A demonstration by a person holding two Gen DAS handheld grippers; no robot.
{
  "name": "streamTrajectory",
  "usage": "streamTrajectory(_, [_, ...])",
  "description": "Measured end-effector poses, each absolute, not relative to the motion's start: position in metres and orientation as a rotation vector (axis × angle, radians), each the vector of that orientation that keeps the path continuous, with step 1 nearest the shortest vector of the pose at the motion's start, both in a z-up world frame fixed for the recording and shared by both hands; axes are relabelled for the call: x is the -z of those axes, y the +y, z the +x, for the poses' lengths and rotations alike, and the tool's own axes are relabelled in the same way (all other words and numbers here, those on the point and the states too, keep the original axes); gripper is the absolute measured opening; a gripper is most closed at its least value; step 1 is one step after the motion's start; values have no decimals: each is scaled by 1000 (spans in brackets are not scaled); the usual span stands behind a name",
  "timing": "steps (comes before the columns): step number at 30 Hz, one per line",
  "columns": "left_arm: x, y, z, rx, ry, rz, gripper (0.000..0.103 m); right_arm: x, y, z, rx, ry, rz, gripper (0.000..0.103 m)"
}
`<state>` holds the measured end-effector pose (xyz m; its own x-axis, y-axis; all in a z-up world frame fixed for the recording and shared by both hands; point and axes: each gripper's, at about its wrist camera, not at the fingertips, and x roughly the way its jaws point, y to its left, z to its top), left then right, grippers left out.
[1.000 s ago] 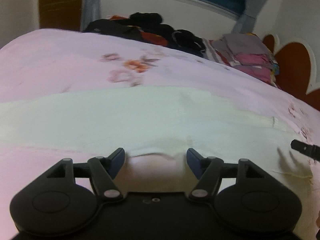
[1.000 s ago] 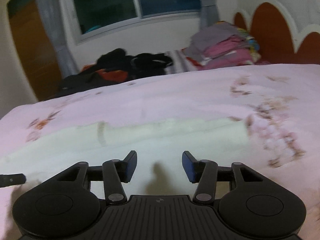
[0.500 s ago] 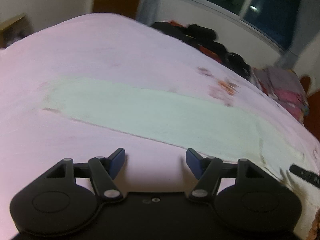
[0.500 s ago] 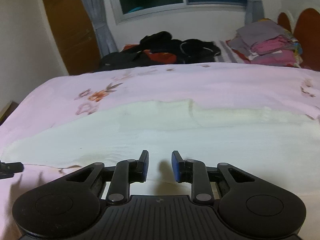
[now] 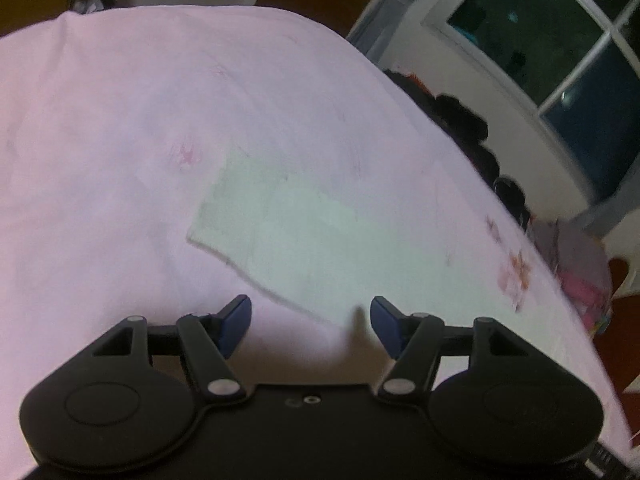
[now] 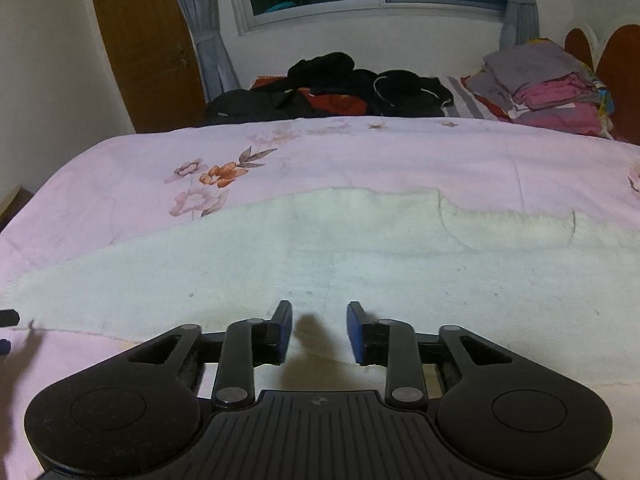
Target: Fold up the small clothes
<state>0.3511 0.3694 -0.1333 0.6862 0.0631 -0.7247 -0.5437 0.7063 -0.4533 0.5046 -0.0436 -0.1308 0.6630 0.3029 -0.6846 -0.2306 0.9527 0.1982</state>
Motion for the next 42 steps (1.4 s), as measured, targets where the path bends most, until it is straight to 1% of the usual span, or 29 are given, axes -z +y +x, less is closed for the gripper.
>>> streamTrajectory(1, [135,371,353,-377,732,-728,58,131,-43,506,-295,787,89,44])
streamTrajectory(2, [136,372,355,-383,723,-735,55,131,-42,508,-288,783,86,44])
streamTrajectory(4, [138,374,359,-396,705,-734,41,131,-44,509,-268,762,86,44])
streamTrajectory(5, [139,373,361,-405,698,-732,36,130,-45,509,-261,753,85,44])
streamTrajectory(7, [142,373,363,-429,685,-741,13,132,-45,510,-244,752,70,44])
streamTrajectory(9, [143,374,363,-442,674,-753,5,143,-42,515,-241,801,40,44])
streamTrajectory(10, [142,373,363,-447,665,-750,4,152,-40,518,-245,840,23,44])
streamTrajectory(12, [136,369,363,-445,644,-729,3,153,-39,518,-252,829,-5,44])
streamTrajectory(16, [105,346,371,-380,573,-633,3,144,-53,515,-231,769,71,44])
streamTrajectory(18, [89,330,378,-317,556,-594,3,154,-50,521,-263,848,20,44])
streamTrajectory(20, [76,309,386,-251,546,-563,3,150,-52,520,-266,825,29,44])
streamTrajectory(22, [61,279,398,-163,541,-526,3,140,-67,516,-269,786,133,44])
streamTrajectory(26, [46,209,421,22,556,-477,3,124,-96,506,-251,744,192,44])
streamTrajectory(31, [52,108,442,236,609,-422,3,113,-144,490,-214,734,231,44])
streamTrajectory(35, [72,31,463,359,683,-378,3,108,-188,474,-166,734,246,44])
streamTrajectory(38, [95,-8,462,426,751,-326,4,111,-218,465,-134,747,274,44])
streamTrajectory(40, [112,-28,463,443,795,-270,8,115,-232,461,-125,758,287,44])
streamTrajectory(41, [118,-29,460,443,822,-250,12,115,-235,460,-124,763,291,44])
streamTrajectory(42, [125,-32,460,437,852,-236,21,116,-239,459,-124,767,298,44])
